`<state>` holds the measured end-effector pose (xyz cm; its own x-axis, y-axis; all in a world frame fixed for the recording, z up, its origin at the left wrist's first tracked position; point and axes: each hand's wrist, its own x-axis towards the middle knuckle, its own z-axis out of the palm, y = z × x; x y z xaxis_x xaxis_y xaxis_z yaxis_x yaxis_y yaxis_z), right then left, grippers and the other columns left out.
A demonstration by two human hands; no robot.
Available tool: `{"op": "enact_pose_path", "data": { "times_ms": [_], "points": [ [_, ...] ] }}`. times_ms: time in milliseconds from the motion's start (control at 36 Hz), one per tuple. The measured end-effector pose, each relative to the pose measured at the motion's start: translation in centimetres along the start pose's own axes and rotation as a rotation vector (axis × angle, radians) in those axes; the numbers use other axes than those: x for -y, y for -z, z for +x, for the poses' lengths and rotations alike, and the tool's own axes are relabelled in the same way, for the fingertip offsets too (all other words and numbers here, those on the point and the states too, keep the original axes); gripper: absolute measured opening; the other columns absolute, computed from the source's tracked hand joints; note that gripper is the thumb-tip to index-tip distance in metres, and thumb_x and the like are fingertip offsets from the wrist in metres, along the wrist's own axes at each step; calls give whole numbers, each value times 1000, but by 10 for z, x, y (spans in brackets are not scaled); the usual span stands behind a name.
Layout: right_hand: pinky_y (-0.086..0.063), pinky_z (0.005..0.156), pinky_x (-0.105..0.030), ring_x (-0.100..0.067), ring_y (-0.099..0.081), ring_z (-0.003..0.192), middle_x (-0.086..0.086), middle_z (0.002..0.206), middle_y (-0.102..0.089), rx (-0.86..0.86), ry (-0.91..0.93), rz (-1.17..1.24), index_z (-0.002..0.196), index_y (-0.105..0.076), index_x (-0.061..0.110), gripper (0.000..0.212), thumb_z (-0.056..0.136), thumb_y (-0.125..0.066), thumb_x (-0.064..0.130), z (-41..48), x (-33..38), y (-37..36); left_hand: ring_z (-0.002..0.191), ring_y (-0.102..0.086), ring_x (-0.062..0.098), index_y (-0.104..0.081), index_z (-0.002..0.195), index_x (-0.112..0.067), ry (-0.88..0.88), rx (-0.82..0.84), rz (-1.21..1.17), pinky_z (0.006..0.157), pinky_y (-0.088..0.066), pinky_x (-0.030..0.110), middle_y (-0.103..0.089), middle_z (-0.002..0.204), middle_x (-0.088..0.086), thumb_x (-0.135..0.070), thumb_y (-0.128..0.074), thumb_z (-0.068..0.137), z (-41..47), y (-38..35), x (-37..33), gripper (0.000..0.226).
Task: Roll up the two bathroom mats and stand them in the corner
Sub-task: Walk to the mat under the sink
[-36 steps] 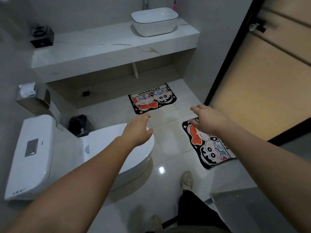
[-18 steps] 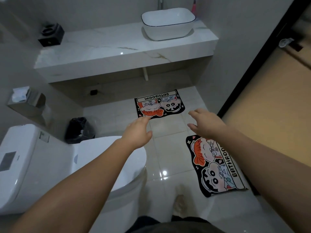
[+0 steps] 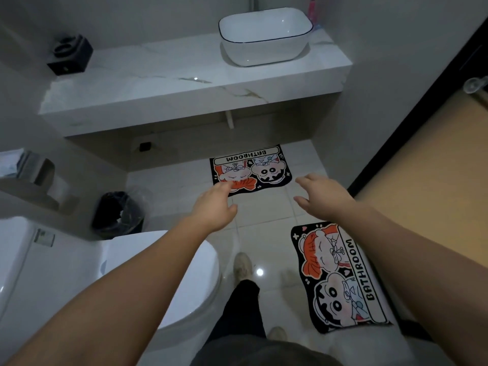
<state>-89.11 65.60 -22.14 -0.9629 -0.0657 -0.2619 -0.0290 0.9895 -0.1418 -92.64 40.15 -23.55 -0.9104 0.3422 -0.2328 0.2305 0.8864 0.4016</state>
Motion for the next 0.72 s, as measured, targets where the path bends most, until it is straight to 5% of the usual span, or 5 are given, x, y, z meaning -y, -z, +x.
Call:
{"op": "enact_pose_path", "data": {
  "times_ms": [722],
  "points": [
    [-44, 97, -40, -30, -49, 120, -9, 135, -50, 58, -78, 50, 142, -37, 17, 53, 94, -46, 38, 236, -9, 35, 130, -43, 25, -36, 142, -15, 21, 8, -89, 108, -37, 41, -45, 143, 6, -24, -54, 89, 228, 41, 83, 57]
  ]
}}
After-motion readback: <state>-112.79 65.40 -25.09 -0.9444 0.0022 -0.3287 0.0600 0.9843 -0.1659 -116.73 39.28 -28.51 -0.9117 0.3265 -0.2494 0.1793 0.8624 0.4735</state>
